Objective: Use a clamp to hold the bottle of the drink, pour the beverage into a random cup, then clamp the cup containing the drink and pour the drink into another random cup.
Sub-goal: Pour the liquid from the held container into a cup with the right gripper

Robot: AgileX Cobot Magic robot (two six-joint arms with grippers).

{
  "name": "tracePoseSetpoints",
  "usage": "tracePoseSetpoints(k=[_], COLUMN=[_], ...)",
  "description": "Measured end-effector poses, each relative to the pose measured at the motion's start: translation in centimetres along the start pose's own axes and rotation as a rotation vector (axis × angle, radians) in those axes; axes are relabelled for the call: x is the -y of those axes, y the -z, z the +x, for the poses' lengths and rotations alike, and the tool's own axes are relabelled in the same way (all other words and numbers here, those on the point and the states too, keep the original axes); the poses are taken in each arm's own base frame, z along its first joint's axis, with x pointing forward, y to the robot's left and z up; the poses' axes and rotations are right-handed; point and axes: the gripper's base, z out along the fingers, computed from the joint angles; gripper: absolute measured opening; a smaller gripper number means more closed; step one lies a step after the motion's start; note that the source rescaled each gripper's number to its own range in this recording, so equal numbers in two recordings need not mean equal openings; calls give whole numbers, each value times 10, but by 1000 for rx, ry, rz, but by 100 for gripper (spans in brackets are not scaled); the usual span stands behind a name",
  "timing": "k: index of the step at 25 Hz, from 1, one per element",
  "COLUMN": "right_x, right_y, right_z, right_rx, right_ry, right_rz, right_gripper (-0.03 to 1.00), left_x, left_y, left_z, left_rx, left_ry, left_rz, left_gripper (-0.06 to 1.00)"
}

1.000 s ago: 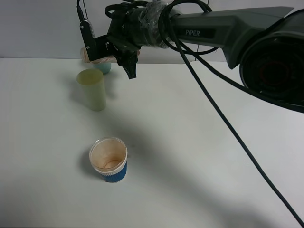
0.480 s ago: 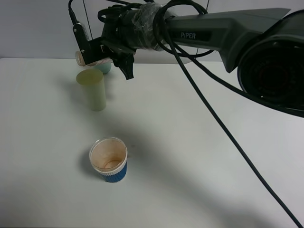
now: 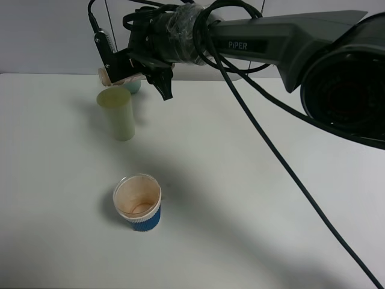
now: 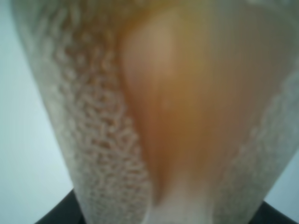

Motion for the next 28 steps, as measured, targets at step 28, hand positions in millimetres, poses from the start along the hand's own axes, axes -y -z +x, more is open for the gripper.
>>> tracePoseSetpoints(k=[28], right_x=[2], right_y=[0], right_z=[2], right_rx=[-20], right_ry=[78], right_rz=[26], right_gripper=[1], left_x=[0], left_y=[0], left_z=[0], left_rx=[0], left_ry=[0], left_rz=[0], left_gripper=[98])
